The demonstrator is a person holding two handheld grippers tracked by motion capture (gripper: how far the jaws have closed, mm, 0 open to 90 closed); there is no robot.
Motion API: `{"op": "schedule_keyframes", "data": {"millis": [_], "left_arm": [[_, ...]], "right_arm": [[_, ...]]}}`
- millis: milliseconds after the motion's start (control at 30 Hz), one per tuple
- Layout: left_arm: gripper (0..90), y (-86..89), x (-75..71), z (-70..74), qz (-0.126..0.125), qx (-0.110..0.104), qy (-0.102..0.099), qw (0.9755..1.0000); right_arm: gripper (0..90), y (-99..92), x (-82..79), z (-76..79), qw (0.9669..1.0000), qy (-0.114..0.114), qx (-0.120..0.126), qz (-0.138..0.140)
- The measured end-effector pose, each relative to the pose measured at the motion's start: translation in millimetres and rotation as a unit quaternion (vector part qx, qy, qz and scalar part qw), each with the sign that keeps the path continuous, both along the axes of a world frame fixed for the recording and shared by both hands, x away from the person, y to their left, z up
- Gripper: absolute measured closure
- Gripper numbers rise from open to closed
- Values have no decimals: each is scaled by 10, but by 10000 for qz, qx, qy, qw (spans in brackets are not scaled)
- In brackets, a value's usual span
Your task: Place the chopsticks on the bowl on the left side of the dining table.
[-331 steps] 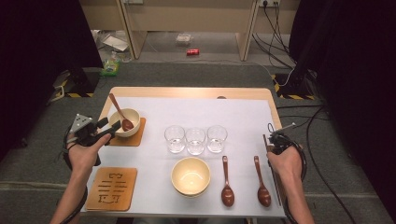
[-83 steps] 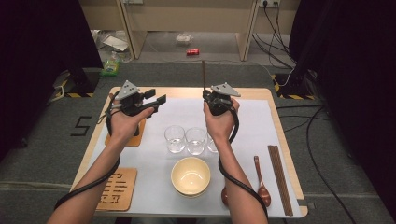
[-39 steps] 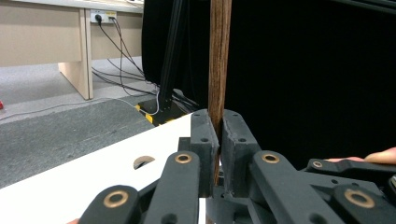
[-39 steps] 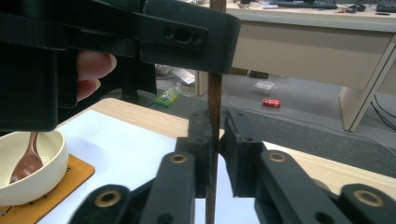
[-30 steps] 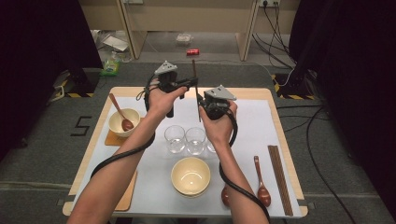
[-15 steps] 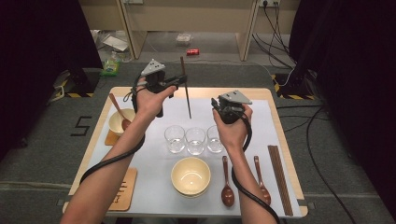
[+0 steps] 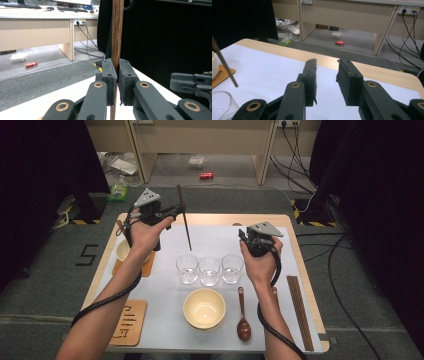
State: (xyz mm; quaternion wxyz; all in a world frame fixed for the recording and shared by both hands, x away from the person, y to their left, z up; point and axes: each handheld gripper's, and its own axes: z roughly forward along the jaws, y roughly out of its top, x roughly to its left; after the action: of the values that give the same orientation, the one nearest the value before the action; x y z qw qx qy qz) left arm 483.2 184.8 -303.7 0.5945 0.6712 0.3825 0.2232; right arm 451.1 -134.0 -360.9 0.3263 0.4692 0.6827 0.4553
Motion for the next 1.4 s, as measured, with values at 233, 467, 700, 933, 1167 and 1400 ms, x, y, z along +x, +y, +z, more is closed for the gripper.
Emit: {"op": "schedule_keyframes", "data": {"millis": [233,467,700,933,1167,1400], "left_arm": [[840,157,-111,10,155,38,7,9999],[840,344,-225,-28,311,74,66,9995],[840,488,-327,-41,425,85,67,9990],[840,622,-407,-50,487,72,76,9988],[840,810,-523,-82,558,42,103,9984],[840,1026,-654,-152,731,158,203,9970]], "right_arm": [[674,-78,-39,-53,9999,43,46,-103],[673,-171,-69,-130,9996,117,85,-245],[670,-227,-82,-184,9994,173,80,-302],[670,-256,-105,-227,9991,225,117,-335],[670,-275,-118,-250,9990,262,114,-350],[670,-293,-132,-281,9989,282,120,-368]]}}
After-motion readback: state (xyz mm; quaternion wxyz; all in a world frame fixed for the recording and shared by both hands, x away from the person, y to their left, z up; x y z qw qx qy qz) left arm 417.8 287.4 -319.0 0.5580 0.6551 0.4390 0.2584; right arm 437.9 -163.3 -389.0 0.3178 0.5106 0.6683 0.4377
